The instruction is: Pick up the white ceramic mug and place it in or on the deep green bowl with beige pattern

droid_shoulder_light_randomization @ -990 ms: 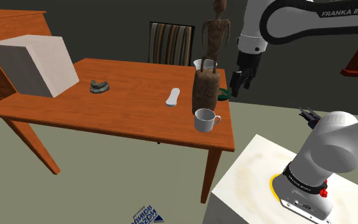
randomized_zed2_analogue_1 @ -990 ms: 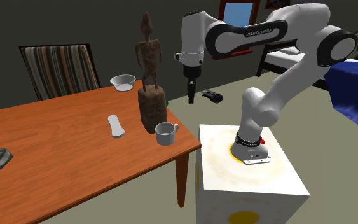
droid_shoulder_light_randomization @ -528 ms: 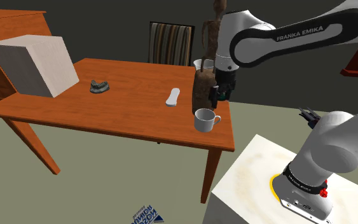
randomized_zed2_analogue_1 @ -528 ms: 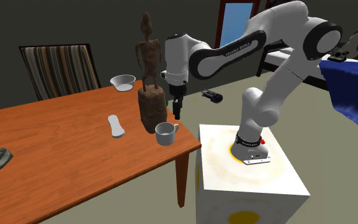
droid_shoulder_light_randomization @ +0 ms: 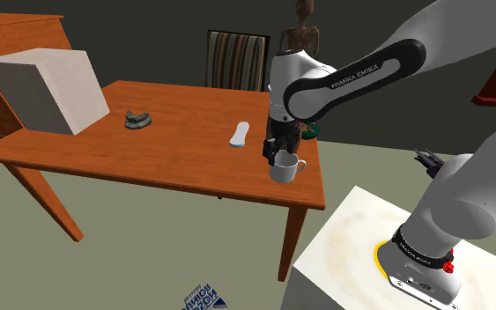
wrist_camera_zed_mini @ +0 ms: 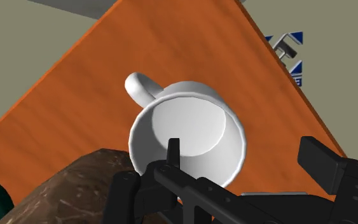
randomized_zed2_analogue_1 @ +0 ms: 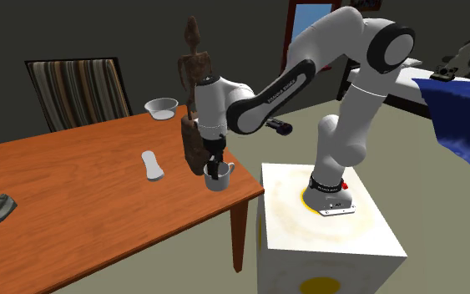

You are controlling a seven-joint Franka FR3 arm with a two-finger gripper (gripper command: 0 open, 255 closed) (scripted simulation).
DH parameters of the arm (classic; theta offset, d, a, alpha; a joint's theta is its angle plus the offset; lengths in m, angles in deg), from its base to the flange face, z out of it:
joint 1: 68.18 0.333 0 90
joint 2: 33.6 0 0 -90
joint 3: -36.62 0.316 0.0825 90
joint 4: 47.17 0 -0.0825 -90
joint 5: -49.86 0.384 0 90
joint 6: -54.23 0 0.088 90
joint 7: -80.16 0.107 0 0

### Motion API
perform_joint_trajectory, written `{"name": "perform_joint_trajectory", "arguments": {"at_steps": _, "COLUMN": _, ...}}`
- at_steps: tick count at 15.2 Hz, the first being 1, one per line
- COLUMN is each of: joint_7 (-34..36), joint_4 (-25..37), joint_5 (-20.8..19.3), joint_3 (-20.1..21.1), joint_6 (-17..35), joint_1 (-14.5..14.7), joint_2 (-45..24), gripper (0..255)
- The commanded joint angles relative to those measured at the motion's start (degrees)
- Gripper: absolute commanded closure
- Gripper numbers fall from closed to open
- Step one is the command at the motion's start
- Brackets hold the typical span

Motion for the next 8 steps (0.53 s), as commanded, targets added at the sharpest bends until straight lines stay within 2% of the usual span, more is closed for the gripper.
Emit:
{"name": "perform_joint_trajectory", "arguments": {"at_steps": 1, "joint_7": 1.8, "joint_4": 2.0, "joint_5": -1.1, "joint_3": 0.8, "joint_6": 2.6, "joint_1": 0.0, "joint_2": -4.7, "gripper": 0}}
{"name": "perform_joint_trajectory", "arguments": {"at_steps": 8, "joint_7": 2.5, "joint_4": -0.7, "joint_5": -2.1, "joint_3": 0.8, "joint_6": 8.3, "joint_1": -0.2, "joint_2": -7.8, "gripper": 0}}
